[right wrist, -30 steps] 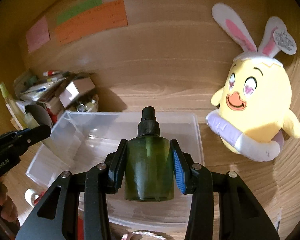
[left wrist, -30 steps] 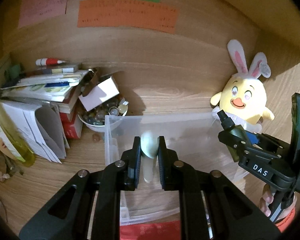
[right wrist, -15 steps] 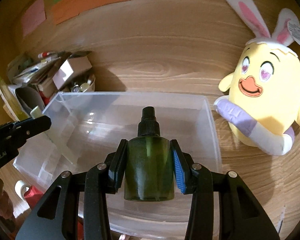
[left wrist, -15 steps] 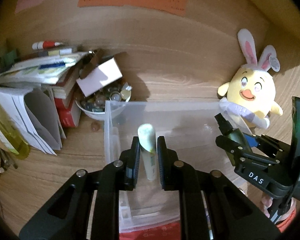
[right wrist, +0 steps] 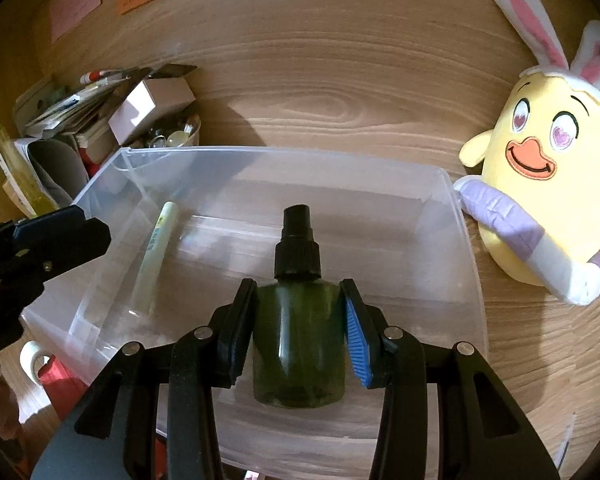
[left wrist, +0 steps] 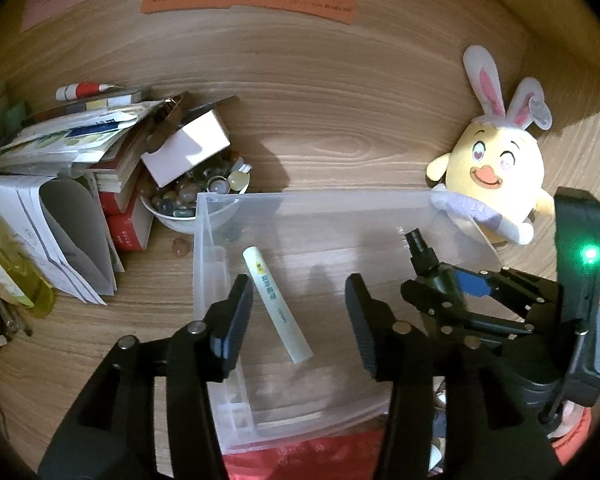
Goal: Organize objects
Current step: 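Lower the spray bottle into the clear bin and open the right tool, then move both open tools back toward the pile of items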
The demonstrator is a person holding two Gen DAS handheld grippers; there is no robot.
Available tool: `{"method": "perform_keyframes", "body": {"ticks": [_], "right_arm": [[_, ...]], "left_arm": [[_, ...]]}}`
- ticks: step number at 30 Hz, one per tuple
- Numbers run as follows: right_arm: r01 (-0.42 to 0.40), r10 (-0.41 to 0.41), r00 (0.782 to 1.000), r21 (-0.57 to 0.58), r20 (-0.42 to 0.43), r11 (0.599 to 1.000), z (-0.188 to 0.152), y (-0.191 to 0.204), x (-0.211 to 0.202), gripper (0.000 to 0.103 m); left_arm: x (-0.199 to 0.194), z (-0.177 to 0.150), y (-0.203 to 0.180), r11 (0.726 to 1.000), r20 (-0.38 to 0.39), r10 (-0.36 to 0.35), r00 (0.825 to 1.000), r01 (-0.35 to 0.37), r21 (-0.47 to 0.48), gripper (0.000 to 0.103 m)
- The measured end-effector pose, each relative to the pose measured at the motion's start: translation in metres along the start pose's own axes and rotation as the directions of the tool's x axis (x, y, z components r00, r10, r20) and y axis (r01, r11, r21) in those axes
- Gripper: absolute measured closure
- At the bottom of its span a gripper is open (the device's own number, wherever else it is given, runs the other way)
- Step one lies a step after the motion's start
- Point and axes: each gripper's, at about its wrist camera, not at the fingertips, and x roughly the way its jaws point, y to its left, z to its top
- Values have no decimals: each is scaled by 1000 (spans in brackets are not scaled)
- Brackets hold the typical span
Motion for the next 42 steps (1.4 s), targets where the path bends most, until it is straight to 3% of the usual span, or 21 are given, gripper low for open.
{"method": "perform_keyframes", "body": {"ticks": [7,15,22,42], "right_arm": [[2,-2,1000,-1,-15,1000,-3,2,1,63],[12,-12,1000,-19,25,1000,-2,10,-15,46],[24,-20,994,-39,111,999,0,14,-50,20],[-1,12,975,-49,220,999,-30,14,-113,18]], "left_arm": [[-16,-1,-1,1000,27,-1,1000,1,5,32],[-36,-4,-2,999,48,8,999,-10,32,23],[-60,-8,2,999,93,33,995,-37,39,10],[-99,-33,11,995,130,74,989,-82,52,4]]}}
